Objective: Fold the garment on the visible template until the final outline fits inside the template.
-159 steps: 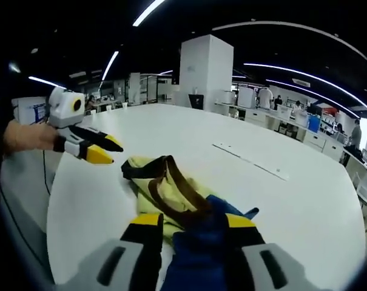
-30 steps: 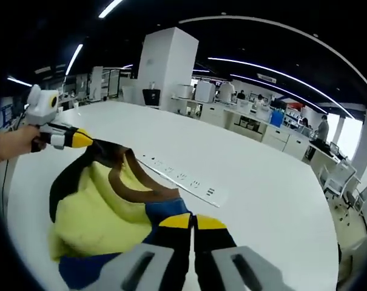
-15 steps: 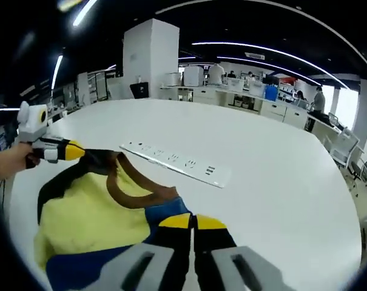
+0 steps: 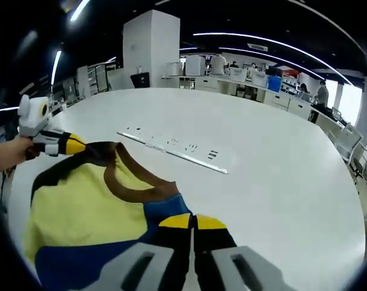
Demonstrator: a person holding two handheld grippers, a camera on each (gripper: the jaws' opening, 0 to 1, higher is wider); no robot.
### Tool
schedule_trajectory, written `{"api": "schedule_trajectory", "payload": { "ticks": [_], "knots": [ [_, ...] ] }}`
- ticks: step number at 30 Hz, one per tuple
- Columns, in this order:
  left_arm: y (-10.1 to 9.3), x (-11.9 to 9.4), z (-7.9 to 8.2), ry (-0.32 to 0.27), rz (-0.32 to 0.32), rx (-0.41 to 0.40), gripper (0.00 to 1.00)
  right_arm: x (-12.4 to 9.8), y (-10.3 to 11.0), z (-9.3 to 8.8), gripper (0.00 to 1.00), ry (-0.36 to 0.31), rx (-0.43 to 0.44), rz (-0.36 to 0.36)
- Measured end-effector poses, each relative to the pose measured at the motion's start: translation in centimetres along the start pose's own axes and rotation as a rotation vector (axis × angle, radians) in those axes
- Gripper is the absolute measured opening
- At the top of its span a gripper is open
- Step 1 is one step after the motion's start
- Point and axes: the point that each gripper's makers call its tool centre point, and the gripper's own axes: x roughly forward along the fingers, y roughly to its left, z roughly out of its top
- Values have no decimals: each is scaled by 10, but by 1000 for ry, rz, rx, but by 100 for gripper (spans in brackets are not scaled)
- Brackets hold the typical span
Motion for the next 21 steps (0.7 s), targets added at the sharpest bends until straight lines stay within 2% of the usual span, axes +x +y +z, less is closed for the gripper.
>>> {"api": "schedule_trajectory", "payload": {
  "ticks": [8, 15, 17, 19, 21],
  "knots": [
    [-2, 3, -5, 24, 4, 1, 0, 1, 0, -5, 0, 15, -5, 9],
    [-4, 2, -3, 37, 11, 18, 0, 0, -1, -3, 0, 8, 34, 5],
    [-5, 0, 3, 27, 17, 28, 3, -3, -6, 2, 0, -4, 14, -30],
    [-5, -2, 9, 11, 15, 34, 11, -7, -5, 9, 1, -34, 14, -25],
    [-6, -5, 15, 1, 12, 26, 16, -11, -2, 17, 7, -55, 40, -9]
  ]
}}
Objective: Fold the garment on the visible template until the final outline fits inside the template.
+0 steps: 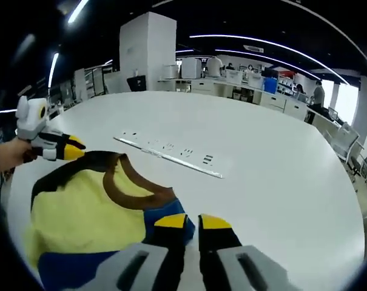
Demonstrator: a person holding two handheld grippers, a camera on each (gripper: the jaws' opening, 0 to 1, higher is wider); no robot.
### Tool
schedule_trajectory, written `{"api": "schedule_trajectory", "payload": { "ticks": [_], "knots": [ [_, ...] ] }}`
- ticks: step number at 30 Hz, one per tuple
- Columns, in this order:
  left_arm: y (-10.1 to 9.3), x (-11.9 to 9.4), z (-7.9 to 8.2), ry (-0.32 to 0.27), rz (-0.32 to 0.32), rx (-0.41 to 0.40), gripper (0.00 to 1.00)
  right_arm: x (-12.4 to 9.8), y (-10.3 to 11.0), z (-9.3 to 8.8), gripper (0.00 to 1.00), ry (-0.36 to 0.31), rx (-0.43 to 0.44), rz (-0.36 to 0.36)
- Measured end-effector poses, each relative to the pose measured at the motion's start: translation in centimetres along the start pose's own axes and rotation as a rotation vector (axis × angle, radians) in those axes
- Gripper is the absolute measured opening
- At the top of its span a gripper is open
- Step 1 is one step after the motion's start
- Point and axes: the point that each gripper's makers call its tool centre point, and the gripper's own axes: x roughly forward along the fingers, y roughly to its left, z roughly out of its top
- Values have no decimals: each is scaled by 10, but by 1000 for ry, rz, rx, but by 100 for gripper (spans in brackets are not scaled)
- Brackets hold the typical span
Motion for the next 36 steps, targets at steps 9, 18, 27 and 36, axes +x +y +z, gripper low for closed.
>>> {"api": "schedule_trajectory", "payload": {
  "ticks": [9, 18, 27, 36],
  "knots": [
    [-11, -13, 17, -25, -13, -6, 37, -15, 19, 12, 32, -9, -8, 61],
    [-30, -44, 38, -75, -42, -40, 51, -42, 42, 13, 52, 37, -34, 96],
    [-49, -67, 26, -53, -61, -42, 60, -76, 79, 18, 58, 22, -54, 141],
    [-56, -93, 8, -49, -57, -43, 63, -100, 103, 5, 58, 28, -61, 169]
  ]
}}
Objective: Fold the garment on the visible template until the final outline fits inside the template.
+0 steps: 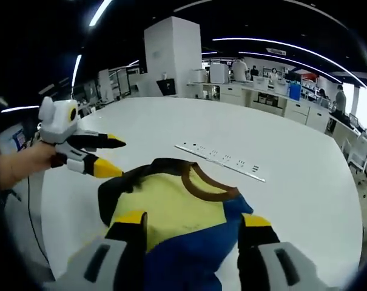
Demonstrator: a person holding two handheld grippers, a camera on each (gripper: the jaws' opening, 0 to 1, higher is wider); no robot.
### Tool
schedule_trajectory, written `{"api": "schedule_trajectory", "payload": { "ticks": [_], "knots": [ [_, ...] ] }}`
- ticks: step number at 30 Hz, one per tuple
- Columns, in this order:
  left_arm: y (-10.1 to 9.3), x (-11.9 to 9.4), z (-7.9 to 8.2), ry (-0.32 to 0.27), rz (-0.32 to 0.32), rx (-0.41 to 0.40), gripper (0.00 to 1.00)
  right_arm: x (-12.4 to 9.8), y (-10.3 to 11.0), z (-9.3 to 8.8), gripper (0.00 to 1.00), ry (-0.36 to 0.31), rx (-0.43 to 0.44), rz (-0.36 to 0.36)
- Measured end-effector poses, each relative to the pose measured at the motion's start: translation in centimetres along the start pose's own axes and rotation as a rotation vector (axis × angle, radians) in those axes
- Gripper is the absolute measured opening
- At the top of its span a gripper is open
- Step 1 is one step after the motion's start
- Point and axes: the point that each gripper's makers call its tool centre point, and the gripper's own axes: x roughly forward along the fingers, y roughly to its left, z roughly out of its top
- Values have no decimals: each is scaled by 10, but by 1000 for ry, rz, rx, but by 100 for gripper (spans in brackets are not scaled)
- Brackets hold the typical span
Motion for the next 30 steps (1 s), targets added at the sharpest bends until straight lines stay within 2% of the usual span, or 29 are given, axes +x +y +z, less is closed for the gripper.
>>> {"api": "schedule_trajectory", "payload": {
  "ticks": [3, 9, 11, 14, 15, 16, 18, 21, 26, 30],
  "knots": [
    [3, -7, -4, -1, 13, 12, 66, -5, 4, -5, 58, 7, -1, 3],
    [-4, -26, -18, 2, 11, -15, 65, -17, 17, -24, 59, 39, 9, 23],
    [0, -29, -23, 1, 6, -31, 65, -16, 20, -28, 58, 47, 16, 38],
    [-7, -33, -31, 12, -4, -49, 64, -21, 29, -39, 57, 53, 24, 42],
    [-6, -33, -33, 11, -3, -43, 64, -21, 31, -42, 56, 59, 21, 42],
    [-4, -33, -35, 1, 10, -3, 64, -19, 32, -46, 56, 66, 21, 40],
    [-5, -35, -44, 24, 20, 0, 61, -19, 36, -51, 55, 69, 28, 37],
    [-4, -36, -51, 29, 26, -3, 59, -18, 45, -55, 50, 62, 39, 48],
    [-4, -36, -70, 52, 22, -34, 54, -16, 44, -62, 40, 64, 31, 23],
    [-9, -37, -74, 55, 16, -72, 52, -16, 44, -66, 32, 53, 42, 15]
  ]
}}
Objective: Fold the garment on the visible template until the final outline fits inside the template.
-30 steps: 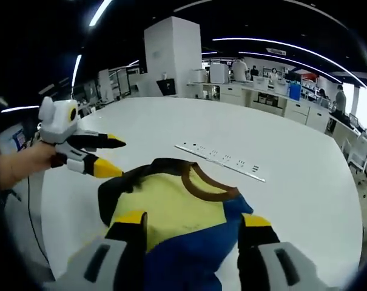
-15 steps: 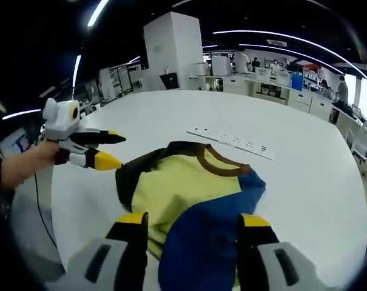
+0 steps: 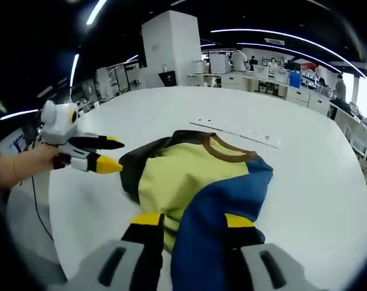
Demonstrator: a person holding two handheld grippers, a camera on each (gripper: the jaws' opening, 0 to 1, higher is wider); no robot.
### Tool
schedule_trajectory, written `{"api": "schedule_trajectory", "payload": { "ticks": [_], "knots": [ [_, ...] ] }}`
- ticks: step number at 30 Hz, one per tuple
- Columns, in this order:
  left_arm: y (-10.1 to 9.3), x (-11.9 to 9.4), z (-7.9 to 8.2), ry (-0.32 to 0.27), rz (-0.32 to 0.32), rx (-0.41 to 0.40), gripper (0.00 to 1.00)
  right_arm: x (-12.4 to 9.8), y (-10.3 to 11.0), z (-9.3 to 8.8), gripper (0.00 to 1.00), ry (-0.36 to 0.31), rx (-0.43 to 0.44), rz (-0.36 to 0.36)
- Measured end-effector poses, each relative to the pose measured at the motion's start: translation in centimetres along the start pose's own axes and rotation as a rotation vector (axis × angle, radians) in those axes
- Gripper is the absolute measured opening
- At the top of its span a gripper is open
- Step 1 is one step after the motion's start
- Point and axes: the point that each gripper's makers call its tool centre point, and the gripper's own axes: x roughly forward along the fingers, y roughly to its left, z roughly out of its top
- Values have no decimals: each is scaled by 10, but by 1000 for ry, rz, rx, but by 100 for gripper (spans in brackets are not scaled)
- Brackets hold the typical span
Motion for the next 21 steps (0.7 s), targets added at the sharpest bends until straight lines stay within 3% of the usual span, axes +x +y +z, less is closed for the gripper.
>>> {"api": "schedule_trajectory", "payload": {
  "ticks": [2, 8, 10, 15, 21],
  "knots": [
    [2, 1, -10, 32, 21, 12, 49, 2, 0, -4, 28, 5, 2, 3],
    [5, 5, -24, 49, 36, -18, 40, 6, 5, -15, 16, 27, 8, 16],
    [2, 6, -24, 28, 29, -60, 38, 8, 4, -19, 11, 35, 18, 17],
    [-7, 6, -31, 56, 15, -118, 28, 7, 8, -24, 0, 44, 42, 25],
    [-10, 9, -36, 69, 16, -165, 18, 7, 6, -24, 0, 45, 38, 21]
  ]
}}
